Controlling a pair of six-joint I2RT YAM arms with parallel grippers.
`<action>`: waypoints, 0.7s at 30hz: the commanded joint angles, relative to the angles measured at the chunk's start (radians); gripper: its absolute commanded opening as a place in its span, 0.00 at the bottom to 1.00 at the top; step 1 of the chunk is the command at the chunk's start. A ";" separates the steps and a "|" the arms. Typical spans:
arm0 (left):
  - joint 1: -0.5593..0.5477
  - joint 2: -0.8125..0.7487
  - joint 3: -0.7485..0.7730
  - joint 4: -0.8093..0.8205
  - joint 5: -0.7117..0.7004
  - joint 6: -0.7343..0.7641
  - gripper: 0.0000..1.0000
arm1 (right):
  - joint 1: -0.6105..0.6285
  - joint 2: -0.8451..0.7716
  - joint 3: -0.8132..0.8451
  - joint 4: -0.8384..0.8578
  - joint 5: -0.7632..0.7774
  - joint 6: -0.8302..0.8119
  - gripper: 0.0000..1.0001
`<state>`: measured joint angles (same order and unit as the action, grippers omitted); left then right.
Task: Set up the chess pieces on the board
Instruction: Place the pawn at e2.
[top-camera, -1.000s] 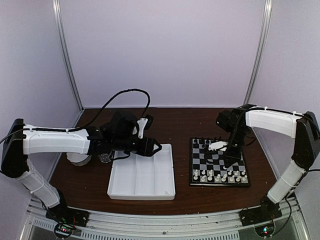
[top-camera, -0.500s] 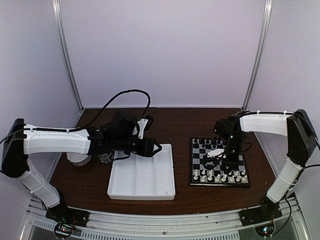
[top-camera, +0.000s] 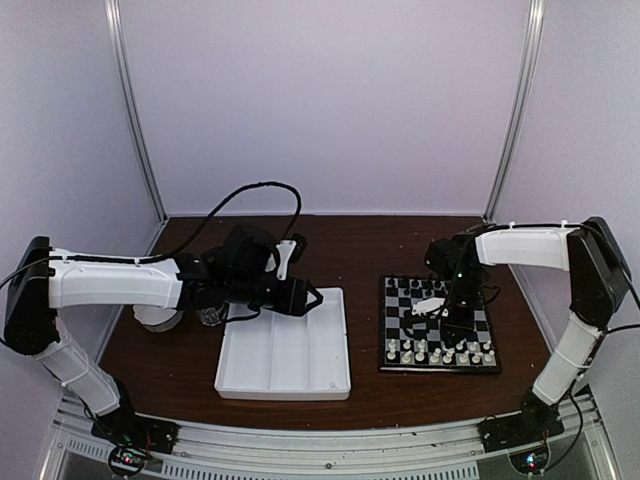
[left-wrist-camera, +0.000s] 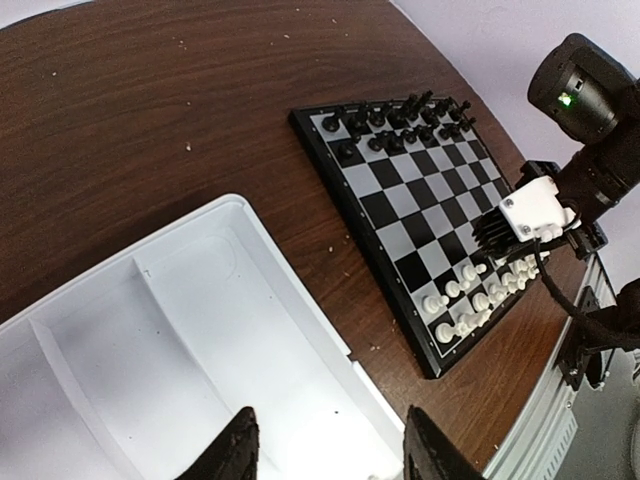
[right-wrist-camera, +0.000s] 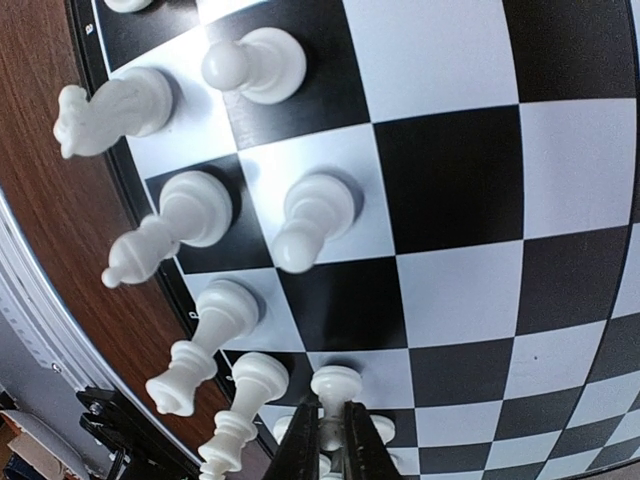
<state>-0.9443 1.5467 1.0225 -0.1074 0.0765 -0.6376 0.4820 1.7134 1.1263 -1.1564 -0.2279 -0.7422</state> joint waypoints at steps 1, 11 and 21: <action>-0.002 0.003 0.023 0.012 0.012 -0.004 0.50 | -0.003 0.003 -0.009 0.013 0.024 0.009 0.09; -0.002 0.017 0.047 -0.001 0.015 0.005 0.50 | -0.003 -0.002 -0.005 0.003 0.048 0.009 0.13; -0.002 0.019 0.054 -0.027 0.017 0.027 0.50 | -0.003 -0.052 0.020 -0.038 0.033 0.025 0.23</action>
<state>-0.9443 1.5597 1.0420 -0.1329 0.0860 -0.6369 0.4820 1.7111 1.1263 -1.1545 -0.1997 -0.7277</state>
